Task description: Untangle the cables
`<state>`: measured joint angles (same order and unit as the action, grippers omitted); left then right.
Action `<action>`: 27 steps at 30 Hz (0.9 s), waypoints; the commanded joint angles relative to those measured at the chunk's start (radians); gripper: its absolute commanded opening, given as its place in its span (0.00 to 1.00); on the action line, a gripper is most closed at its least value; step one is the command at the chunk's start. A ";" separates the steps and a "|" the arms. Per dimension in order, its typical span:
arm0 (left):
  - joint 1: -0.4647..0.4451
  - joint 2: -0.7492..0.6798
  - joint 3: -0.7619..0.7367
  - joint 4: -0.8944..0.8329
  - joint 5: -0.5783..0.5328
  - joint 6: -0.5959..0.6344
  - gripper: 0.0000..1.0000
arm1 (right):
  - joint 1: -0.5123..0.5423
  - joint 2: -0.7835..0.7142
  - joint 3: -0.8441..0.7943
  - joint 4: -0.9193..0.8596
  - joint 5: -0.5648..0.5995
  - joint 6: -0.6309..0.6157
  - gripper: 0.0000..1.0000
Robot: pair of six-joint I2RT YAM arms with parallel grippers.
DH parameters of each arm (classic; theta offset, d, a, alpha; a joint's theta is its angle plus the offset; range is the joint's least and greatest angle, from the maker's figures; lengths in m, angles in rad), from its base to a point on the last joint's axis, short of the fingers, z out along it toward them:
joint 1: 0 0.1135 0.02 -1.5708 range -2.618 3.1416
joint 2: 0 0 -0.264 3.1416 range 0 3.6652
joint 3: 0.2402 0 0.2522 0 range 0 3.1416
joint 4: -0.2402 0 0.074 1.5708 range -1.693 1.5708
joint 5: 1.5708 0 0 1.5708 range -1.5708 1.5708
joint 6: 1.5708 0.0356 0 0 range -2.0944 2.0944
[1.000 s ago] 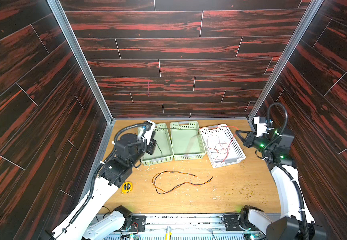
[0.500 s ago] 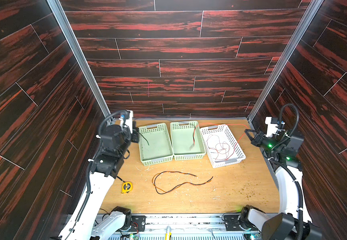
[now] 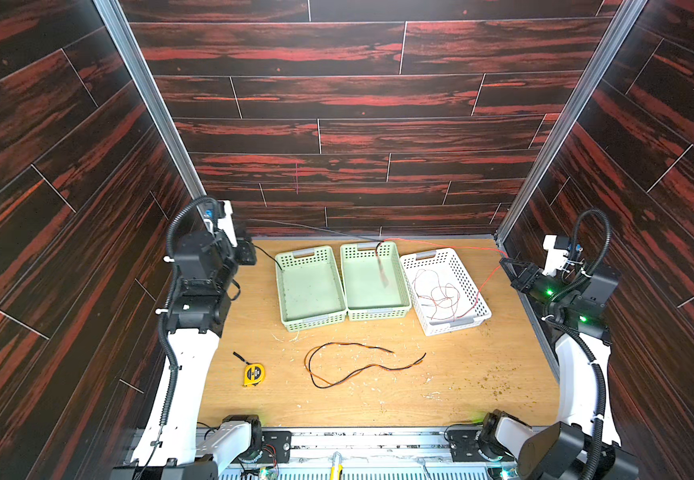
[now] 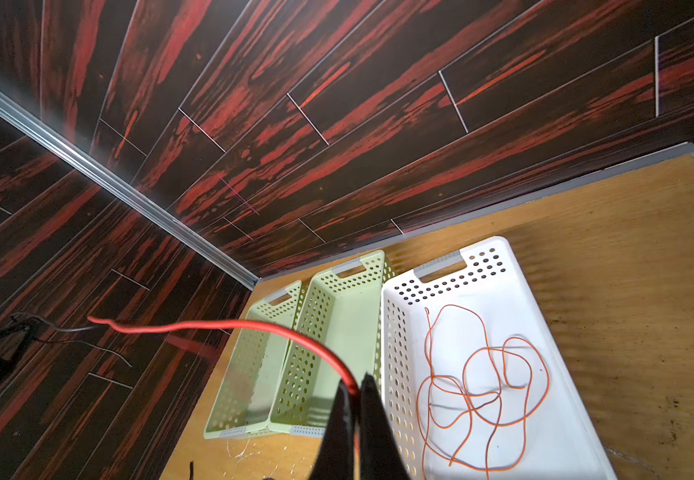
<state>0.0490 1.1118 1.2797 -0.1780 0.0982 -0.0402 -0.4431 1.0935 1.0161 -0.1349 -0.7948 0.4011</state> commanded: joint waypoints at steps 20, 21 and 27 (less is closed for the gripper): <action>0.128 0.245 0.285 0.170 0.206 -0.265 0.00 | -0.048 -0.037 -0.284 0.130 0.039 0.085 0.00; 0.129 0.260 0.302 0.178 0.214 -0.275 0.00 | -0.054 -0.031 -0.300 0.144 0.037 0.091 0.00; 0.132 0.330 0.412 0.168 0.232 -0.297 0.00 | -0.107 0.016 -0.367 0.222 0.026 0.123 0.00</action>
<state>0.1539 1.4368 1.6329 -0.0586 0.3466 -0.2974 -0.5224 1.0874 0.6685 0.0353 -0.8032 0.4953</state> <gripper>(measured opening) 0.062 0.055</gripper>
